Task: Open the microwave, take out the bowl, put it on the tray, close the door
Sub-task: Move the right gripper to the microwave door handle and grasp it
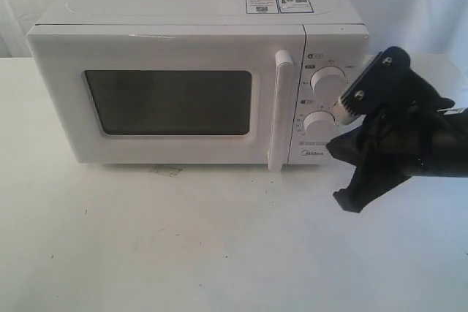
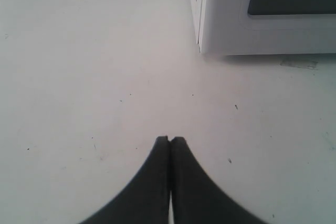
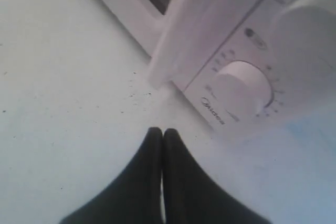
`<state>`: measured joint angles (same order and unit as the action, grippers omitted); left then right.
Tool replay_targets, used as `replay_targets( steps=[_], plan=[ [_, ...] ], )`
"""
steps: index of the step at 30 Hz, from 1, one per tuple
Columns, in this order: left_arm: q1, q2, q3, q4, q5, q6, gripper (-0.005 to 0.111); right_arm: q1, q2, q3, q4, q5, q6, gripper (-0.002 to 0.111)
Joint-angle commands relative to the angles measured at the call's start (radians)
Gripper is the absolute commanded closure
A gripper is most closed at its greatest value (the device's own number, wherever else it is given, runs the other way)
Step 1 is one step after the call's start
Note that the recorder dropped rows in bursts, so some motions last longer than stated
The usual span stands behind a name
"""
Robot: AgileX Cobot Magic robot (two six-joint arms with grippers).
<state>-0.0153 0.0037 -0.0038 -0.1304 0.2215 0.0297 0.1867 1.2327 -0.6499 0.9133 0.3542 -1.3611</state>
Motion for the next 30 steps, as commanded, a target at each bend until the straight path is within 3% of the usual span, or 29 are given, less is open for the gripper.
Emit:
replay_targets(
  steps=[1,4,10,17,24,26,29,30],
  plan=[
    [-0.008,-0.004,0.004,-0.003,0.003,-0.003,0.107,-0.097,0.059,-0.054,0.251,0.443,-0.247,0.108],
    [-0.008,-0.004,0.004,-0.003,0.003,-0.003,0.107,-0.1,0.086,-0.057,0.38,0.585,-0.39,0.108],
    [-0.008,-0.004,0.004,-0.003,0.003,-0.003,0.107,-0.1,0.084,-0.057,0.402,0.293,-0.388,0.108],
    [-0.008,-0.004,0.004,-0.003,0.003,-0.003,0.107,-0.1,0.084,-0.057,0.5,0.242,-0.392,0.107],
    [-0.008,-0.004,0.004,-0.003,0.003,-0.003,0.107,-0.1,0.087,-0.057,0.578,0.207,-0.516,0.079],
    [-0.008,-0.004,0.004,-0.003,0.003,-0.003,0.107,-0.1,0.087,-0.059,0.578,0.18,-0.518,0.085],
    [-0.008,-0.004,0.004,-0.003,0.003,-0.003,0.107,-0.1,0.087,-0.059,0.578,0.094,-0.518,0.108],
    [-0.008,-0.004,0.004,-0.003,0.003,-0.003,0.107,-0.1,0.087,-0.059,0.578,0.056,-0.518,0.108]
  ],
)
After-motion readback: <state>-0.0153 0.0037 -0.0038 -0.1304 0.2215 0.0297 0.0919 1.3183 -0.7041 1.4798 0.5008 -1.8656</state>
